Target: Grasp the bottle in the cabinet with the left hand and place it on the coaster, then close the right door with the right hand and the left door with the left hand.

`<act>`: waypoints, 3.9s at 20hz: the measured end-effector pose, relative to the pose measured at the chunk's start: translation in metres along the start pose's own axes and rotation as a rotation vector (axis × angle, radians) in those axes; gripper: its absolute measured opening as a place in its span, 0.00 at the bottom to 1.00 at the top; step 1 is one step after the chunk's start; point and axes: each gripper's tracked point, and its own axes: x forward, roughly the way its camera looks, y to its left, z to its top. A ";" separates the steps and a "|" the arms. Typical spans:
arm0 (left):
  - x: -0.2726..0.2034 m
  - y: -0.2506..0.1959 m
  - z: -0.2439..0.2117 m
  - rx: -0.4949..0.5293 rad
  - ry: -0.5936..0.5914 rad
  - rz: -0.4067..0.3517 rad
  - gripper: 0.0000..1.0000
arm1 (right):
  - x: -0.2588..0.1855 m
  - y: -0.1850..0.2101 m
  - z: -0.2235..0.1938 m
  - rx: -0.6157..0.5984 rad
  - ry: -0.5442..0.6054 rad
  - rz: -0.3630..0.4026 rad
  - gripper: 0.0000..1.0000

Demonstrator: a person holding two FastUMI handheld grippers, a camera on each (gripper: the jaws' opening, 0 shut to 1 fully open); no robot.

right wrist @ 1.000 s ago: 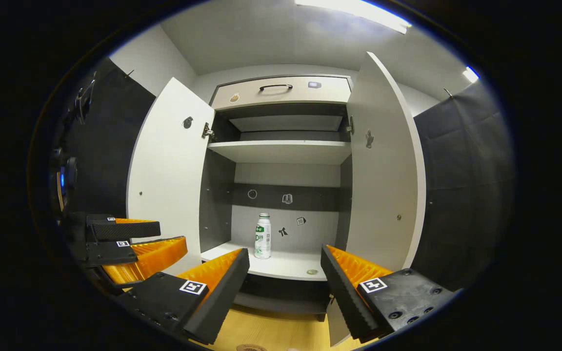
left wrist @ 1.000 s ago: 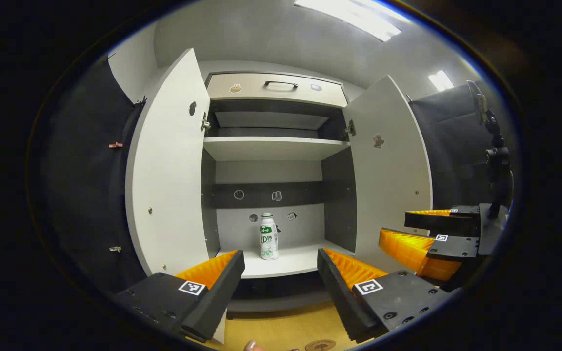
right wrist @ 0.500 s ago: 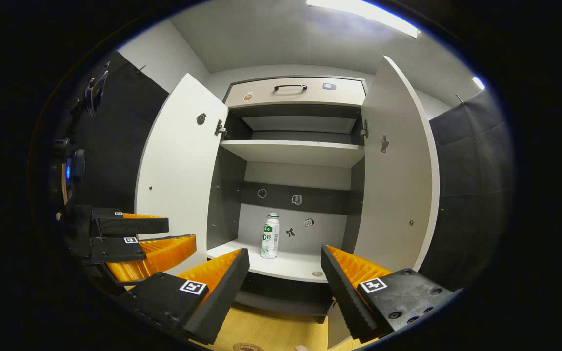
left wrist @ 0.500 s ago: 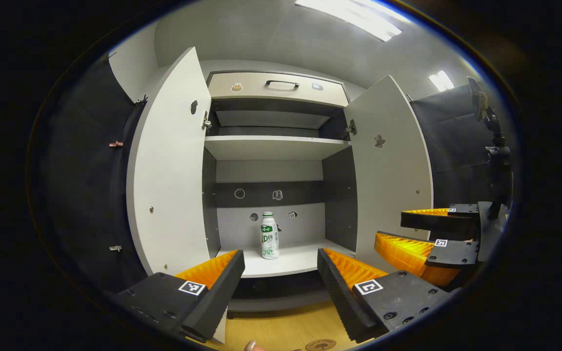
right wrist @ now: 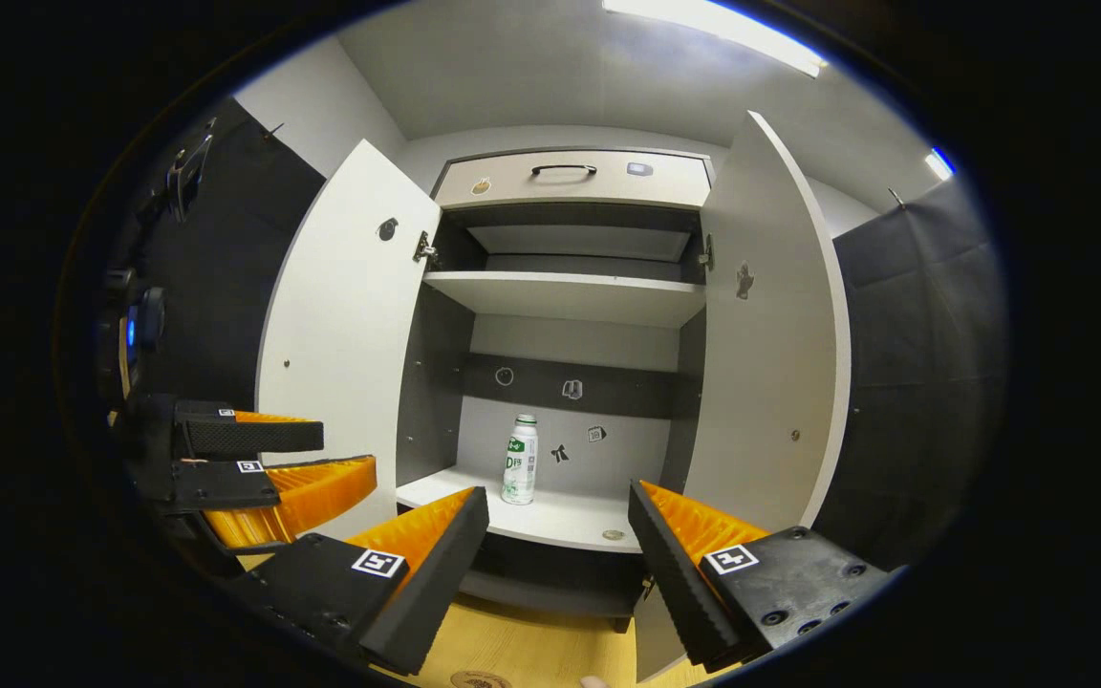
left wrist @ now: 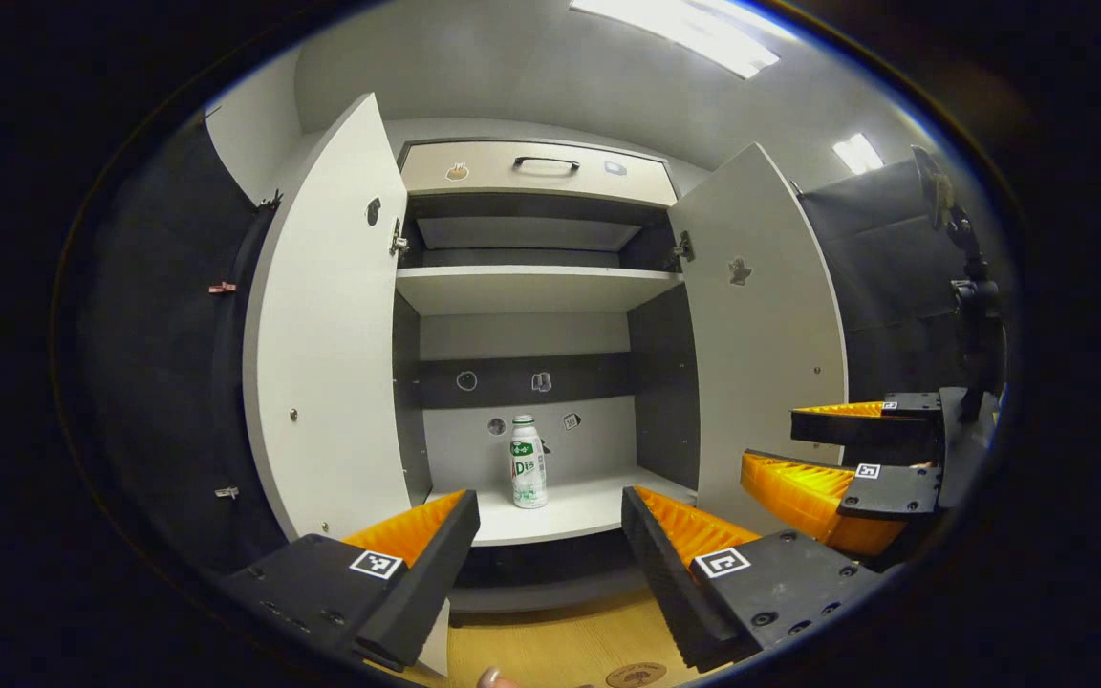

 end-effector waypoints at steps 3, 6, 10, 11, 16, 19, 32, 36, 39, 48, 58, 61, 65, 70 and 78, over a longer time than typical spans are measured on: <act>0.005 0.000 -0.005 0.004 0.011 -0.036 0.95 | 0.000 -0.002 0.000 -0.003 0.001 -0.026 0.98; 0.017 0.002 -0.005 0.007 0.009 -0.069 0.95 | 0.001 -0.003 0.001 -0.004 0.001 -0.047 0.98; 0.052 0.006 -0.009 0.002 0.014 -0.082 0.95 | 0.003 -0.010 0.000 -0.036 -0.002 -0.053 0.98; 0.065 0.007 -0.013 -0.004 0.016 -0.076 0.95 | 0.008 -0.011 0.000 -0.043 -0.009 -0.044 0.98; 0.137 0.024 -0.023 -0.014 0.016 -0.031 0.95 | 0.039 -0.015 -0.007 -0.031 -0.022 0.022 0.98; 0.186 0.029 -0.029 0.015 0.013 -0.031 0.95 | 0.062 -0.017 -0.014 -0.005 -0.028 0.053 0.98; 0.341 0.052 -0.090 0.076 0.070 -0.009 0.97 | 0.145 -0.031 -0.046 -0.003 -0.002 0.080 0.98; 0.369 0.061 -0.096 0.074 0.046 0.008 0.97 | 0.165 -0.033 -0.063 0.008 0.036 0.079 0.98; 0.385 0.064 -0.107 0.069 0.052 0.002 0.96 | 0.175 -0.038 -0.073 -0.012 0.048 0.051 0.98; 0.411 0.056 -0.121 0.058 0.054 -0.033 0.95 | 0.195 -0.046 -0.099 -0.018 0.115 0.025 0.98; 0.367 0.047 -0.087 -0.024 0.029 -0.071 0.82 | 0.180 -0.044 -0.079 -0.007 0.060 0.029 0.98; 0.338 0.052 -0.069 -0.019 0.005 -0.059 0.83 | 0.170 -0.042 -0.068 -0.010 0.037 0.036 0.98; 0.294 0.053 -0.052 -0.030 -0.010 -0.044 0.83 | 0.149 -0.037 -0.055 -0.021 0.016 0.049 0.98; 0.239 0.052 -0.043 -0.011 -0.008 -0.018 0.82 | 0.114 -0.026 -0.039 -0.014 -0.008 0.060 0.98; 0.157 0.028 -0.045 -0.009 -0.008 -0.064 0.82 | 0.064 -0.016 -0.022 -0.056 -0.018 0.025 0.98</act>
